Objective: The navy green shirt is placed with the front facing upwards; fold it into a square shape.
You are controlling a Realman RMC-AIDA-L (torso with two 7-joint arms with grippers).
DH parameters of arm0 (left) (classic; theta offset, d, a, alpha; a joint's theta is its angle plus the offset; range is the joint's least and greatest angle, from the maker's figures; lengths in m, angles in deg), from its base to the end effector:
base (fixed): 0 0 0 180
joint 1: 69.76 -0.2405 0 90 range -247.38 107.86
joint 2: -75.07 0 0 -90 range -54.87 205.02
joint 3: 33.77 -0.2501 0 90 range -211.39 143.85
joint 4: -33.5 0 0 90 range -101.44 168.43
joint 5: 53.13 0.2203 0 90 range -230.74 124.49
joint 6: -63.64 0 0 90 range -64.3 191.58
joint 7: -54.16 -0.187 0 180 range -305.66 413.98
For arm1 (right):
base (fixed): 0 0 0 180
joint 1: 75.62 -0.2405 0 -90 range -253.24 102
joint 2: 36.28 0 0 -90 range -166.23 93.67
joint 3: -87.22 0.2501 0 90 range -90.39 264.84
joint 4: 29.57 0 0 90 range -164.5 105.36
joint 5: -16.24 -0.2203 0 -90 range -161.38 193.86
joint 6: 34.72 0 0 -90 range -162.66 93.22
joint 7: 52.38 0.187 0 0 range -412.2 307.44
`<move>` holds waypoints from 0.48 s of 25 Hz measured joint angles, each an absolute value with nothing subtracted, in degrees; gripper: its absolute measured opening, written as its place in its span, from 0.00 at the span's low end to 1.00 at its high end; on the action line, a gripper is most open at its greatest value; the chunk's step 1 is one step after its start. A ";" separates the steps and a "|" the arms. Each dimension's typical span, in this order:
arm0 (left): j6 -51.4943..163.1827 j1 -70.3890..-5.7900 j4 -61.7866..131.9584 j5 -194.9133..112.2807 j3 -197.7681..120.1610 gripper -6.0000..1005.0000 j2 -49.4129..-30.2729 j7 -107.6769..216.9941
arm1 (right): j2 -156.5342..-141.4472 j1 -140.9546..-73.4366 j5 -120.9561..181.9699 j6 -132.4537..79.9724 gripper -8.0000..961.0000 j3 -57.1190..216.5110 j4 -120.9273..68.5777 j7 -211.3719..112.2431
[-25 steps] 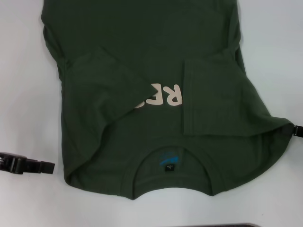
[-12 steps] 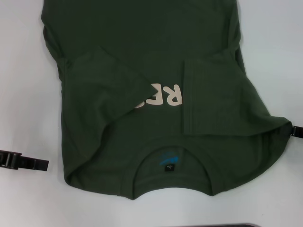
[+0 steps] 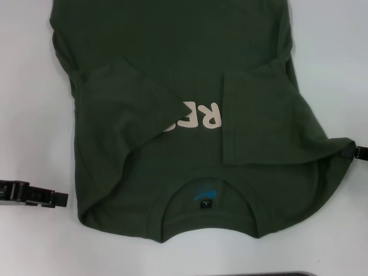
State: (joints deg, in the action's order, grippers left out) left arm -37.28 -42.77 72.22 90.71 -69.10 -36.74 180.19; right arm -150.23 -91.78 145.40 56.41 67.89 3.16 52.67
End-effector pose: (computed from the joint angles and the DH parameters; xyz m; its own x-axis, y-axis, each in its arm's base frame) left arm -0.3421 0.2734 0.0014 0.2262 0.9733 0.0392 0.9731 -0.2276 0.0351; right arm 0.3836 0.2597 0.0106 0.1909 -0.8122 -0.5512 -0.9671 -0.2517 0.0360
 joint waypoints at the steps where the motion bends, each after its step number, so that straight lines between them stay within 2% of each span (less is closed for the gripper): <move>1: -37.22 -42.66 72.12 90.80 -69.10 0.18 -36.79 180.85 | -150.18 -91.86 145.40 56.41 0.01 67.89 3.16 52.68; 5: -37.54 -42.02 71.86 90.84 -69.35 0.34 -36.81 183.42 | -150.09 -92.11 145.41 56.41 0.01 67.89 3.15 52.82; 8: -38.16 -41.36 71.79 90.84 -69.72 0.58 -36.65 185.48 | -150.04 -92.28 145.40 56.41 0.01 67.89 3.14 52.89; 12: -38.53 -40.96 71.32 90.84 -69.80 0.76 -36.63 186.86 | -150.04 -92.39 145.37 56.41 0.01 67.89 3.12 52.91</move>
State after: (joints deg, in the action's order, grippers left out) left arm -38.53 -40.96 71.32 90.84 -69.80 -36.63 186.86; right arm -150.04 -92.39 145.37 56.41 67.89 3.12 52.91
